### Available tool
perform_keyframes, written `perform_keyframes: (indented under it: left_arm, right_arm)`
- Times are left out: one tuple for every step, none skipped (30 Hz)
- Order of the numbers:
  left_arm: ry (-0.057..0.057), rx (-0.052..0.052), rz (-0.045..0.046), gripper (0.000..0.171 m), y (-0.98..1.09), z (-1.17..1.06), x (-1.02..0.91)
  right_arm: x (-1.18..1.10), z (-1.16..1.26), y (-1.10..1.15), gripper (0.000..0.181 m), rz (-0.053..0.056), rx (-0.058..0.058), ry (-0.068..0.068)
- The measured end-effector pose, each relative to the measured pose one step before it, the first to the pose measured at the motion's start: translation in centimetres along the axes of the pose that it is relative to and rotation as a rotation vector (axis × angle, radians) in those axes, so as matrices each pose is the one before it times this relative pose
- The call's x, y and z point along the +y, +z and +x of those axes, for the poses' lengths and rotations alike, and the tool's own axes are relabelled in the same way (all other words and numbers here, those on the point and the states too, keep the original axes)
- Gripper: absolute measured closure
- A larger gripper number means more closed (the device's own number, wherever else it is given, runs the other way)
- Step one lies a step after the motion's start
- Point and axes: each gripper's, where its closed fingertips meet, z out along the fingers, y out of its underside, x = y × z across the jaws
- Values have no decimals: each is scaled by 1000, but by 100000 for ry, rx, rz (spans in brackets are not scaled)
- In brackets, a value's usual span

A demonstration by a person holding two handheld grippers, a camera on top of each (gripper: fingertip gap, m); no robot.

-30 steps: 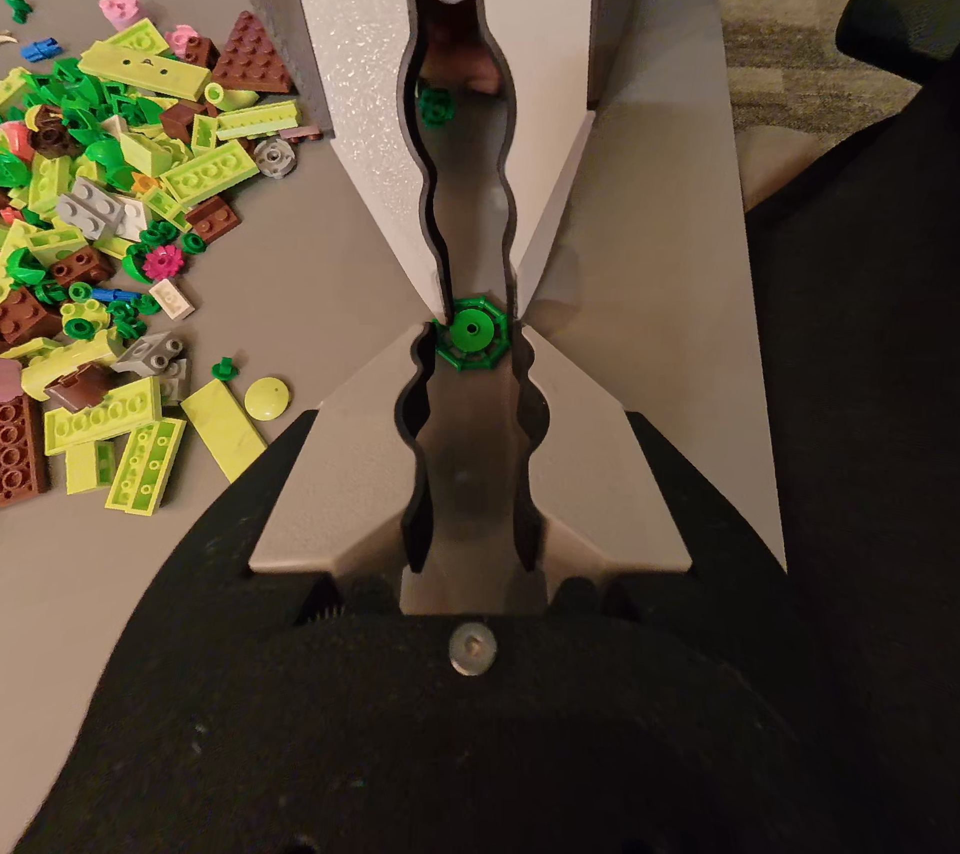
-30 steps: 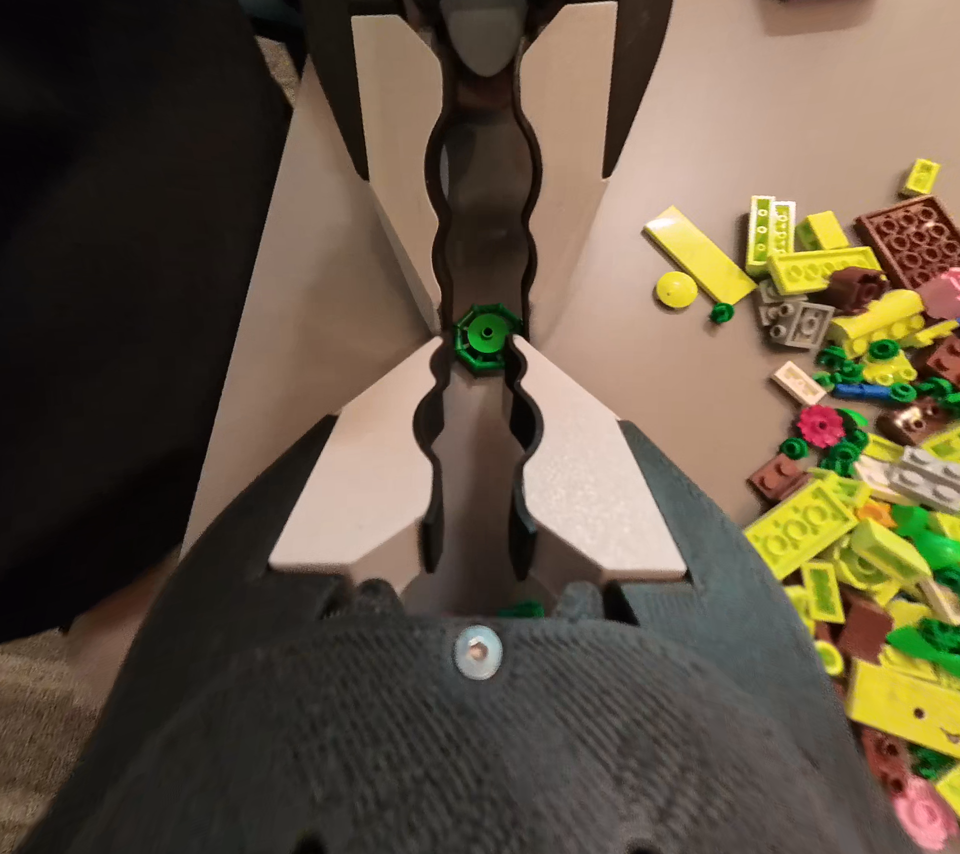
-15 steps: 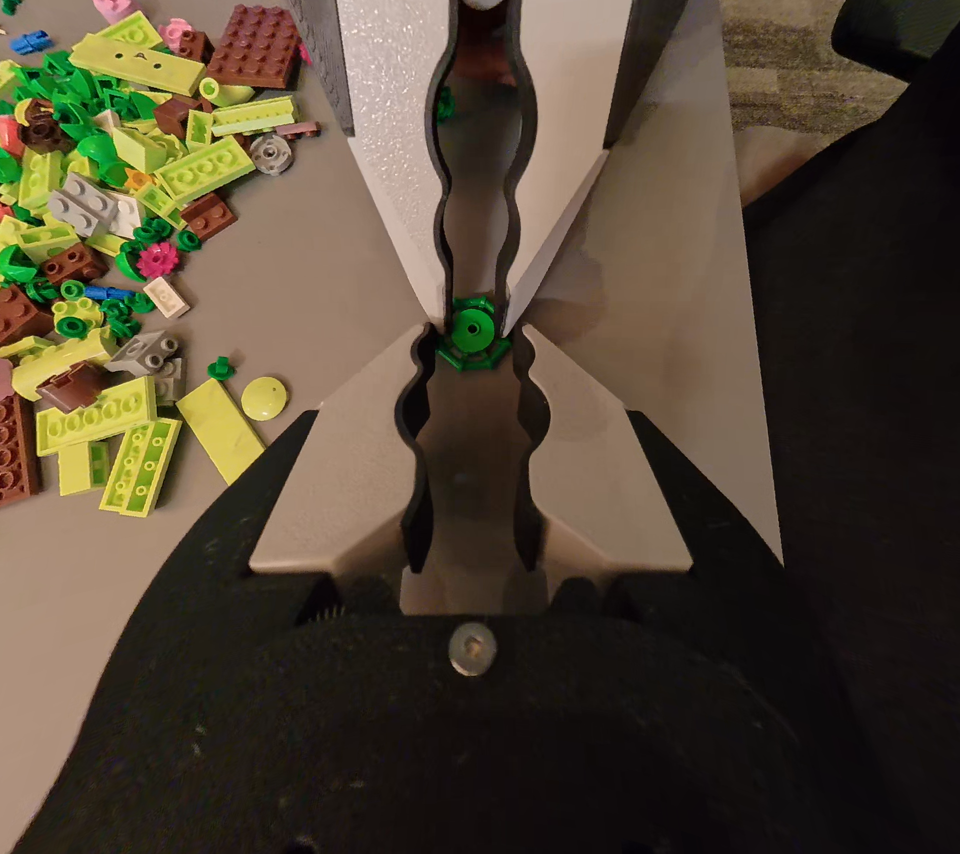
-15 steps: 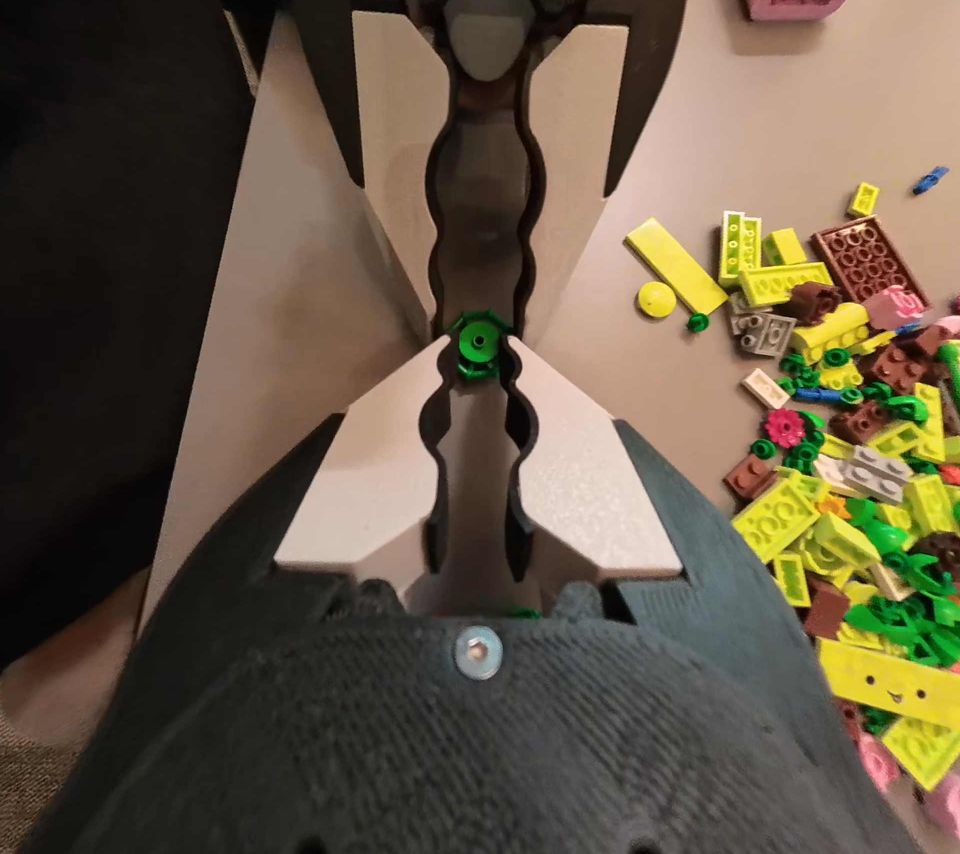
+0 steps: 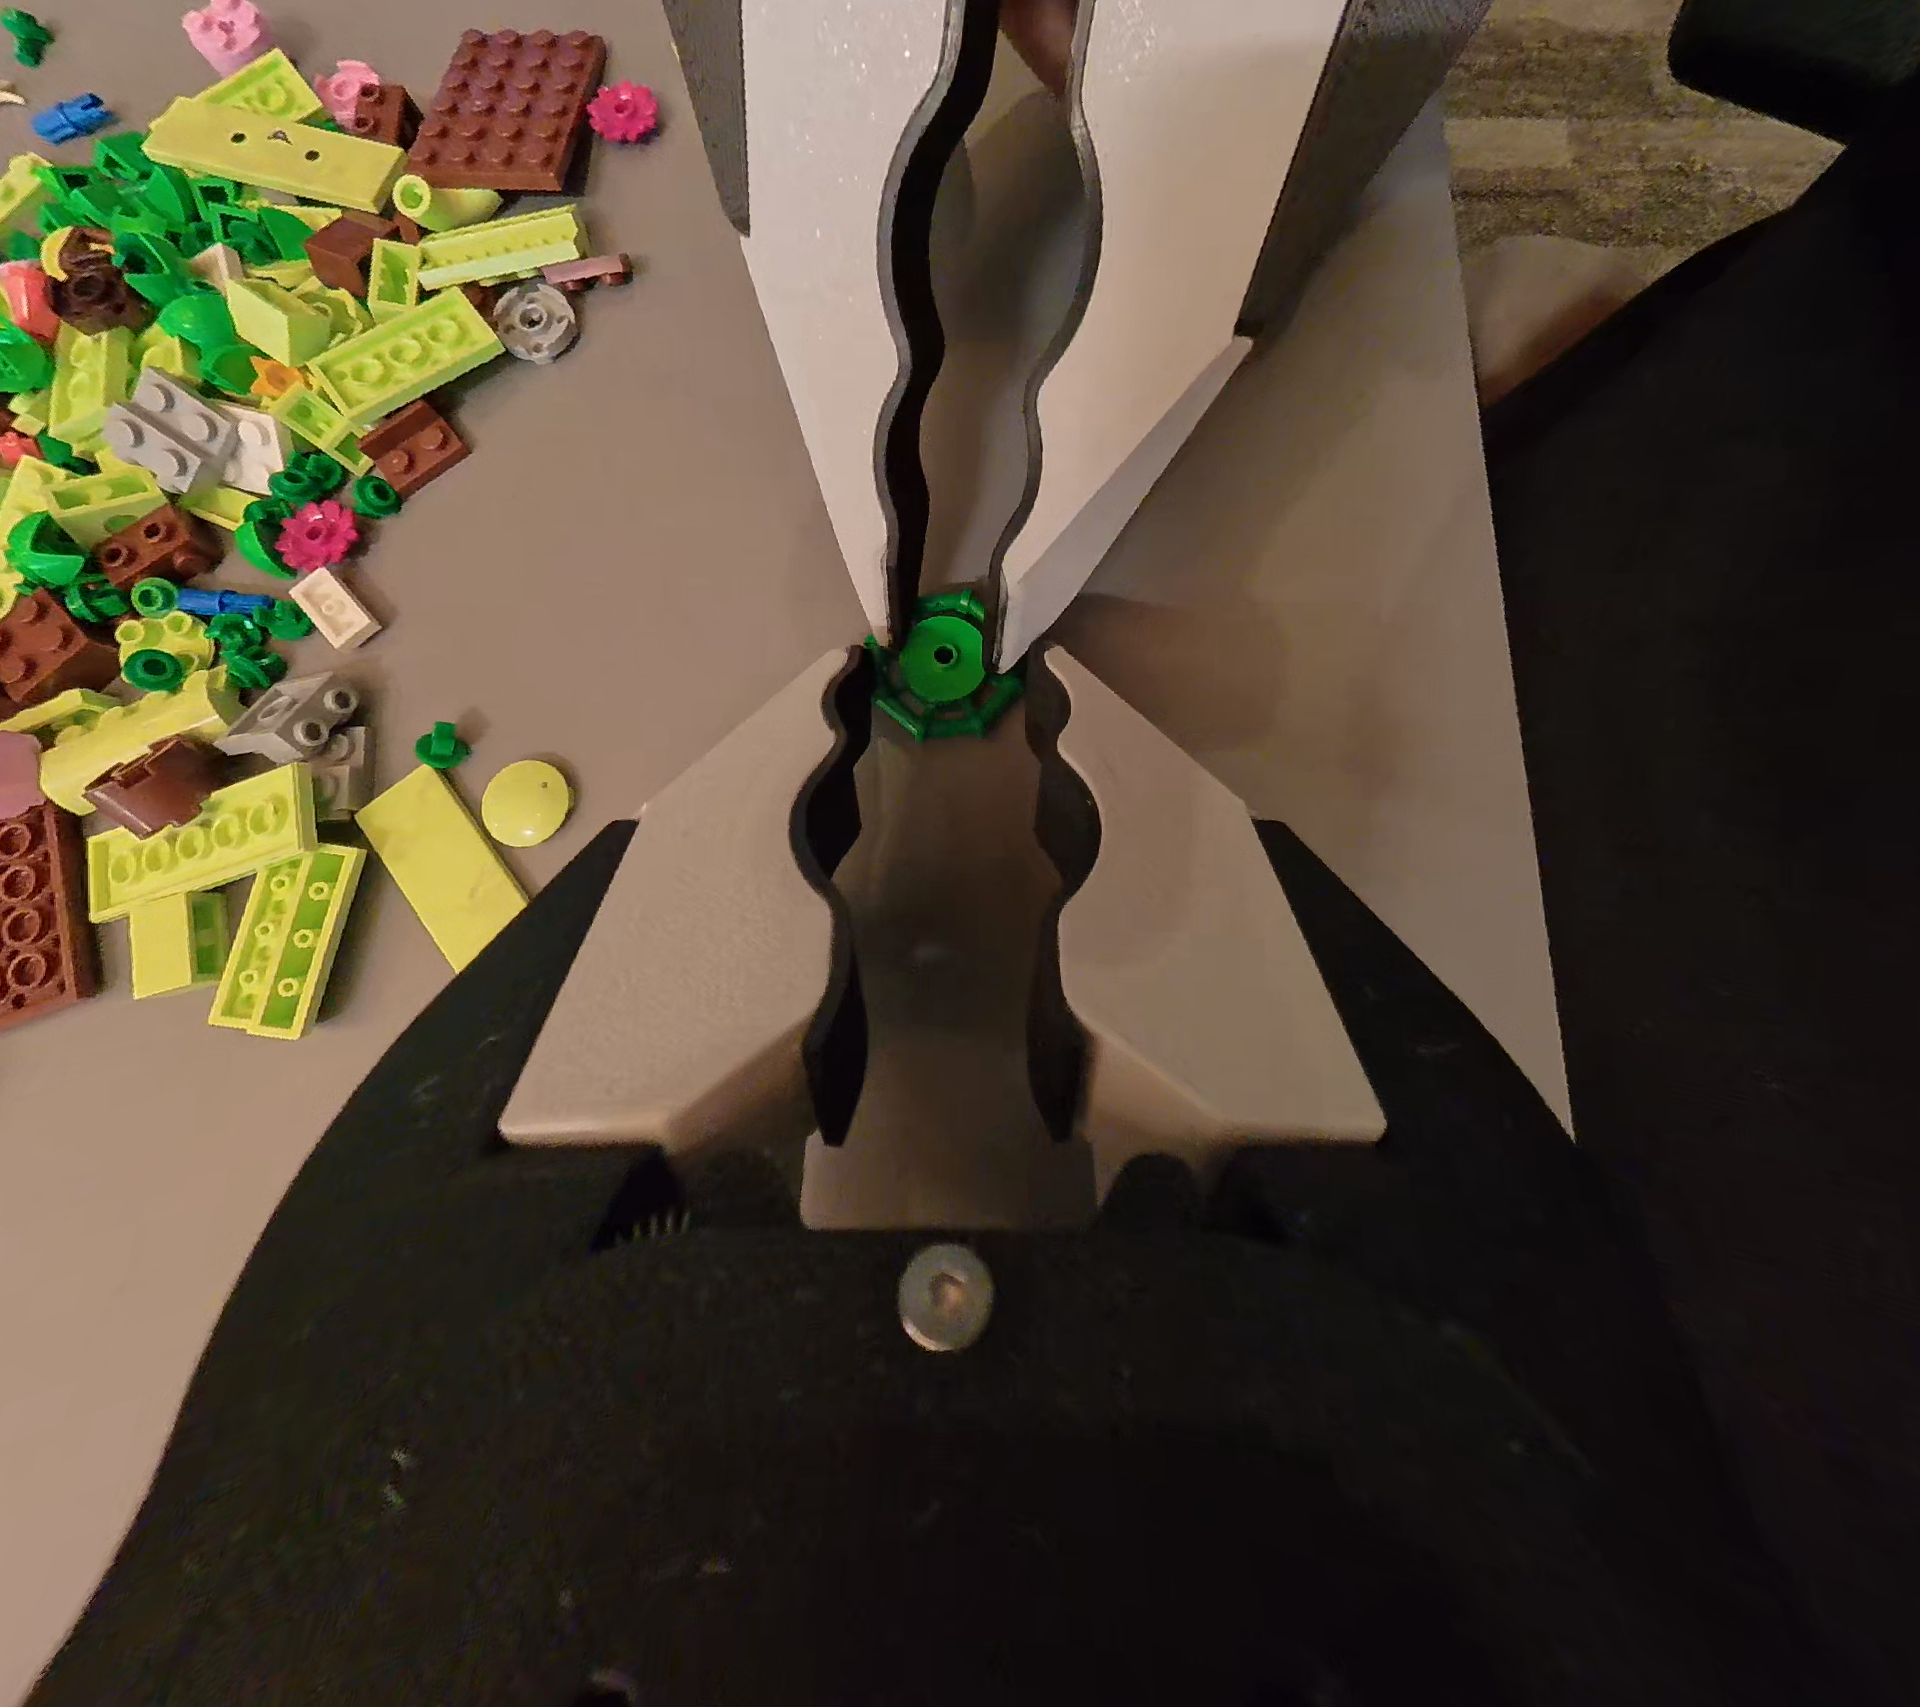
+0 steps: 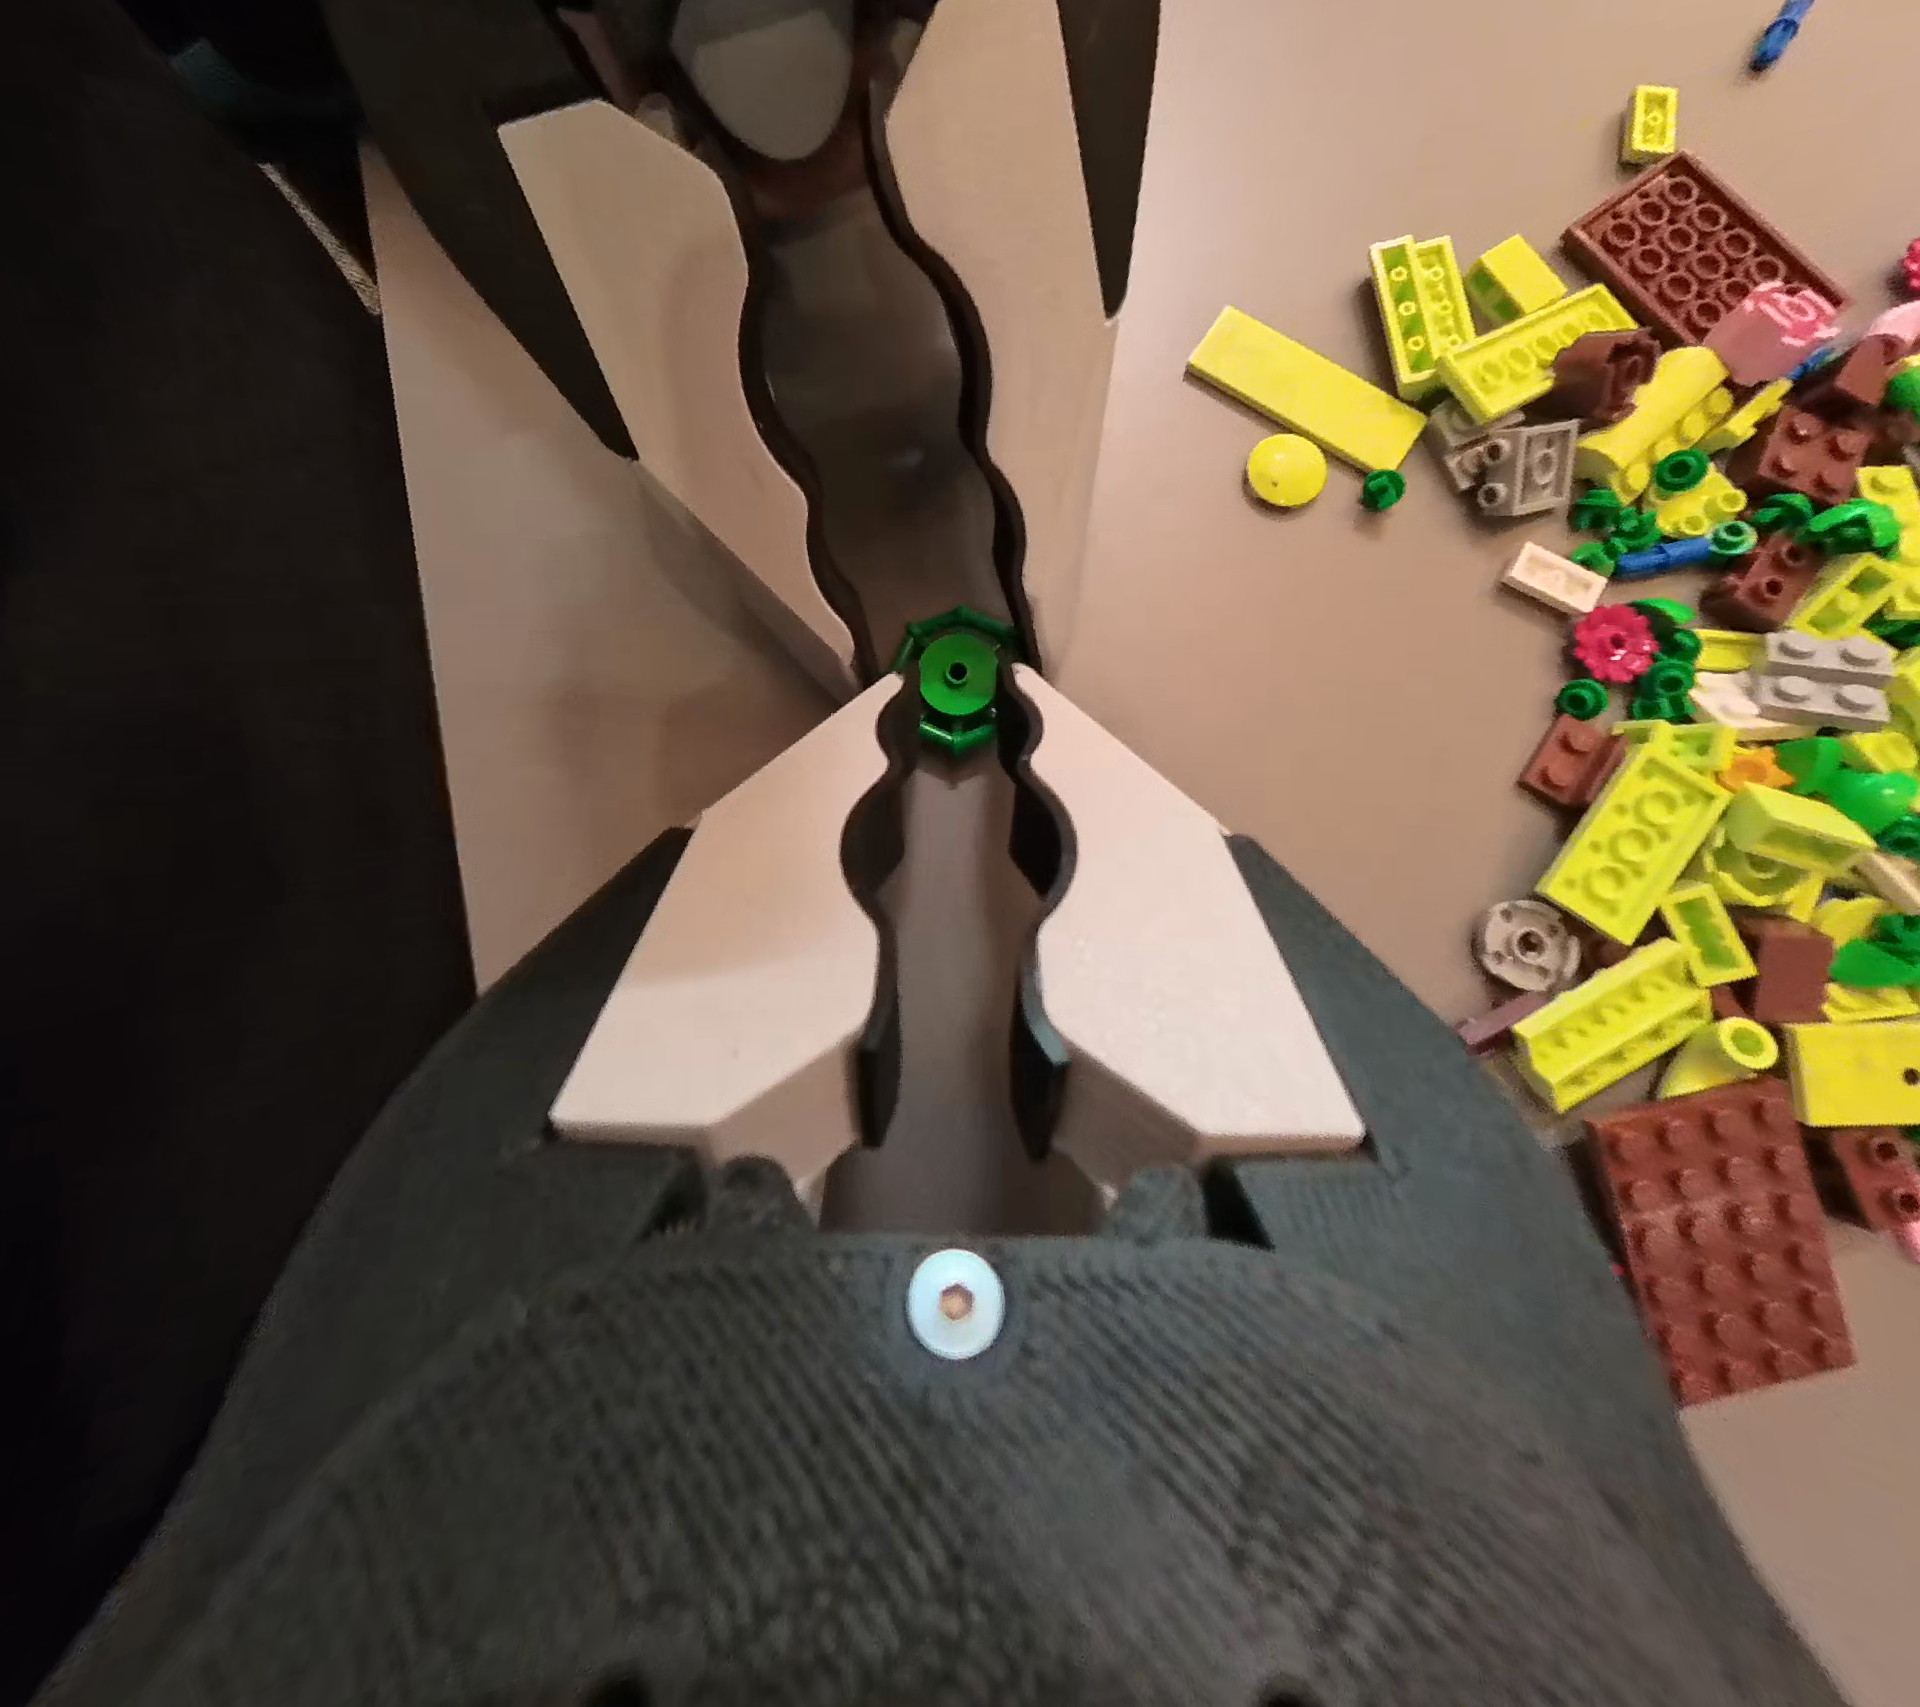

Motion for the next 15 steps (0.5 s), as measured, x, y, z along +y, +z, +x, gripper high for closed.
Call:
perform_keyframes:
  left_arm:
    - [438,-103,-76,142,16,28,2]
    - [381,-324,40,142,-5,7,0]
    - [155,-149,26,142,-1,-2,-2]
    - [94,-73,12,142,0,-7,-1]
    - [93,-38,35,142,0,8,-4]
    - [-7,25,46,143,-11,2,-7]
    - [-35,85,36,143,4,4,-6]
    - [-18,163,37,143,-3,13,1]
    - [-71,178,47,143,-2,10,-15]
    - [-5,95,8,143,8,14,6]
    - [77,2,-5,143,-1,5,1]
    - [121,-78,21,143,-2,10,-1]
    - [150,-138,23,143,-2,0,-1]
    - [357,-287,40,143,2,6,-9]
    - [397,-347,-76,143,7,6,8]
  right_arm:
    - [34,-13,-23,170,-1161,694,-191]
    - [31,-23,-25,169,-1119,808,-246]
    - [-8,0,2,170,-338,679,208]
    - [-12,-4,3,170,607,178,465]
    - [-19,-12,-4,170,1482,-235,672]
    - [-24,-2,13,170,1839,-183,895]
    - [-9,-1,-4,170,1624,143,808]
    - [-2,1,-4,170,1111,519,773]
    - [5,-6,-5,170,642,694,764]
    - [-3,0,-5,170,524,634,783]
    - [-1,2,-25,171,750,480,606]
    - [-17,3,-22,171,1255,301,314]
    - [-23,-5,-9,171,1828,162,413]
    - [-24,-1,-27,171,2223,-23,842]
    - [-22,4,-42,171,2306,-307,1355]
